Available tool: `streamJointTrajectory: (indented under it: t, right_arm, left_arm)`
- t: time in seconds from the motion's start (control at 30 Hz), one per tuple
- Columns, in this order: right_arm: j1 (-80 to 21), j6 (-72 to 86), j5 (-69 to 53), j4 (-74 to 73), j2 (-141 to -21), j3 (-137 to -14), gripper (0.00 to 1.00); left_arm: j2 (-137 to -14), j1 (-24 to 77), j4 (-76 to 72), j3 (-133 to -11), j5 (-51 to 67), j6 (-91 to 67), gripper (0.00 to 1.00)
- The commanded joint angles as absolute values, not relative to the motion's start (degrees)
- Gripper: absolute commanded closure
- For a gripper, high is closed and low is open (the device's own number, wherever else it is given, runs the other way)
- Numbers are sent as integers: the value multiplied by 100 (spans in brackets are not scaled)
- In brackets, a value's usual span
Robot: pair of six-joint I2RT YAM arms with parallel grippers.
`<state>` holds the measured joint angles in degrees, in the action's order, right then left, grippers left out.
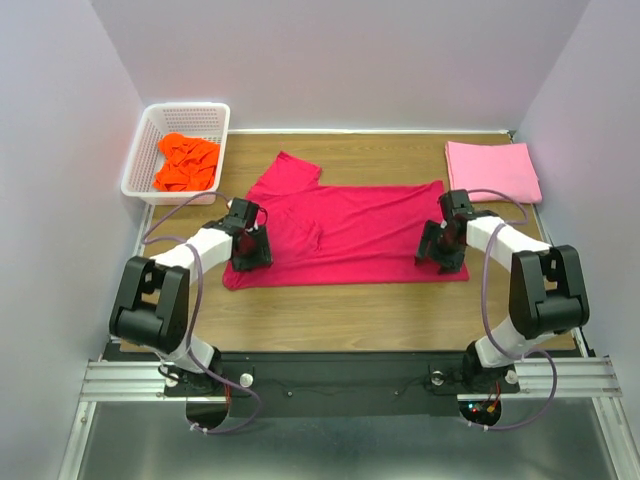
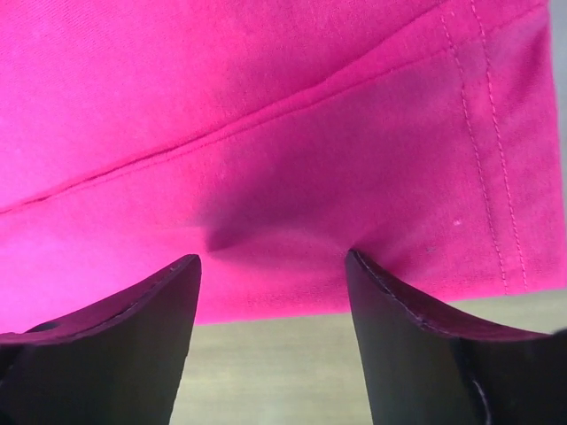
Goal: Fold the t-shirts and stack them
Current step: Fold the tshirt
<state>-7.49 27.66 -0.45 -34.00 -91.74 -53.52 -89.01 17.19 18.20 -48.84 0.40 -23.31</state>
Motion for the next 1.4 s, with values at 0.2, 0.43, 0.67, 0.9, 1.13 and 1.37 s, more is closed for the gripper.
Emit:
streamJointTrajectory:
  t: [0.2,0.43,0.67,0.9,1.13,1.37]
  right_arm:
    - [-721,2830,-597,-4886,-8474,-4781,21]
    - [-721,2497,-54,-5203,-8411,-6079,19]
    - [-589,1890,940,-4668,-9316,-7461,20]
    - [-281,2109,343,-3464,-10149,-8040,38]
    - [-290,2101,483,-3208,-10722,-8525,42]
    - [-281,2057,554,-3147,-10784,-8490,42]
  left_arm:
    - [-7534,1696,3524,-3780,1362,-2672,30]
    - [-7504,1556,3964,-5321,45,-2269,23]
    - [-8937,1292,2788,-7012,-633,-1135,23]
    - [-11132,1196,2699,-8515,-678,-483,30]
    - [-11742,1187,2391,-8841,-782,-501,31]
    - [-11848,1187,2321,-8886,-765,-510,31]
